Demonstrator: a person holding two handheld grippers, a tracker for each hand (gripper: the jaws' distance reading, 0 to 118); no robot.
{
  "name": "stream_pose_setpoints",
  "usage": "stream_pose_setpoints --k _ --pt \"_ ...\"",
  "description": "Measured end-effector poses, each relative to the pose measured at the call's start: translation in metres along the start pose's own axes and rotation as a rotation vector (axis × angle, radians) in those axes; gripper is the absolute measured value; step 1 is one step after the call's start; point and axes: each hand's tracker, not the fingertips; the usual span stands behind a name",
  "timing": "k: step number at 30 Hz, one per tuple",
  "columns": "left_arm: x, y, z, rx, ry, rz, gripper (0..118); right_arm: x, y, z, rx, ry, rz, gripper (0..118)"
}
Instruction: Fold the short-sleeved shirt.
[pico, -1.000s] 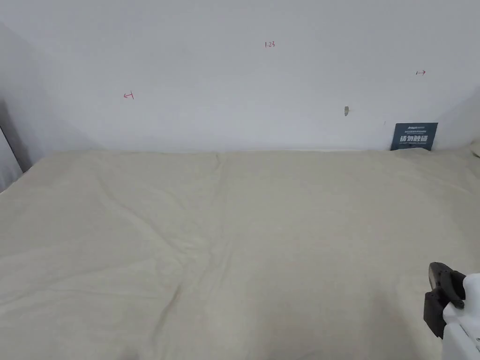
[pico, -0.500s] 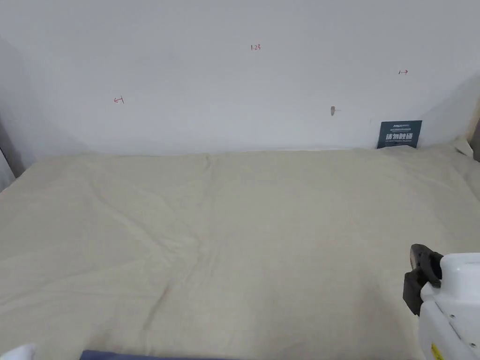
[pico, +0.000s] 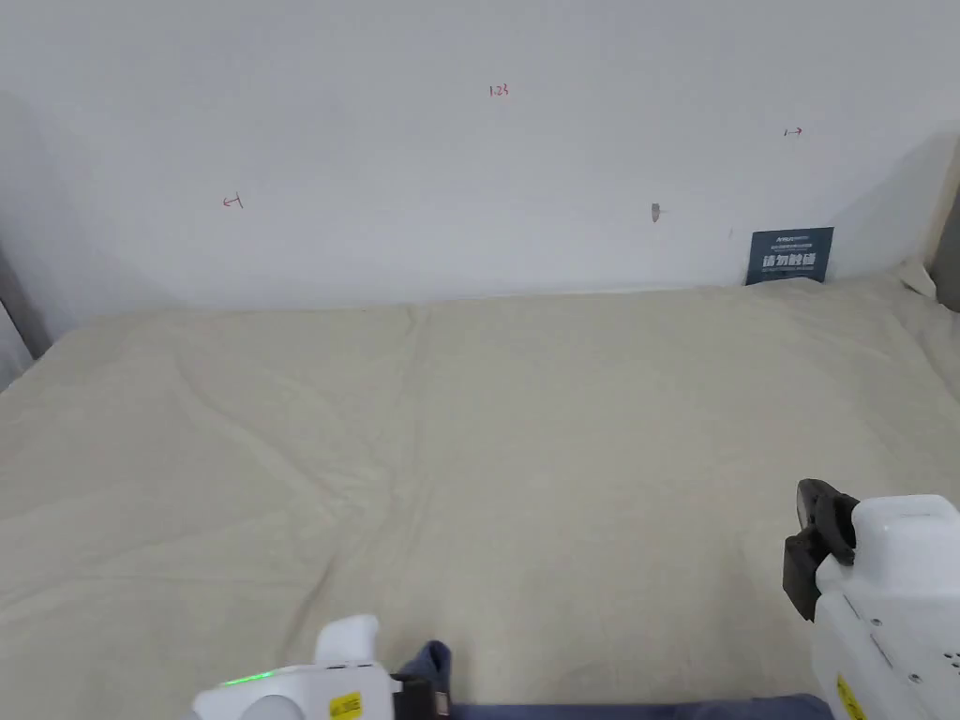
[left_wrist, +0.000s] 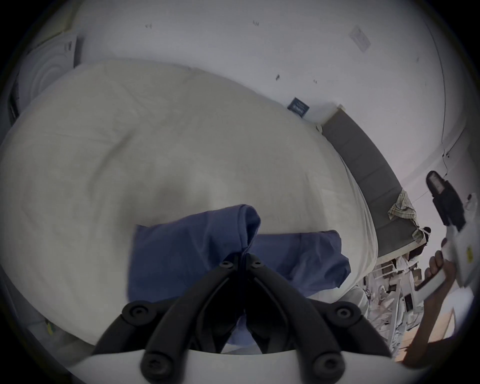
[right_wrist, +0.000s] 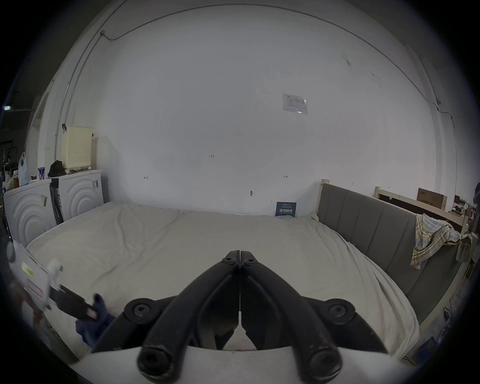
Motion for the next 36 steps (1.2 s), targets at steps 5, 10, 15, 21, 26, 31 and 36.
stream_pose_setpoints --k 5,10,15,21,26,31,36 --pt "0.023 -0.013 -0.058 -0.115 -0.033 0.041 4 0.014 -0.005 0.006 -0.009 -0.020 0.002 0" --pt "0.037 -0.021 -0.069 -0.123 0.000 0.021 55 0.030 -0.008 0.010 -0.018 -0.055 0.001 0" --pt "0.042 -0.016 -0.036 -0.013 -0.086 0.022 114 0.036 -0.008 0.014 -0.013 -0.079 -0.015 0" --pt "0.027 0.001 0.030 0.231 -0.017 -0.011 113 0.031 -0.005 0.017 -0.002 -0.073 -0.018 0" --pt "0.004 -0.001 0.058 0.394 0.156 -0.115 44 0.026 -0.003 0.017 0.002 -0.054 -0.022 0" --pt "-0.021 -0.013 0.042 0.308 0.131 -0.103 0 0.023 -0.004 0.016 -0.004 -0.045 -0.025 0" --pt "-0.018 -0.041 -0.005 0.180 0.195 -0.167 0 0.025 -0.005 0.016 -0.008 -0.048 -0.028 0"
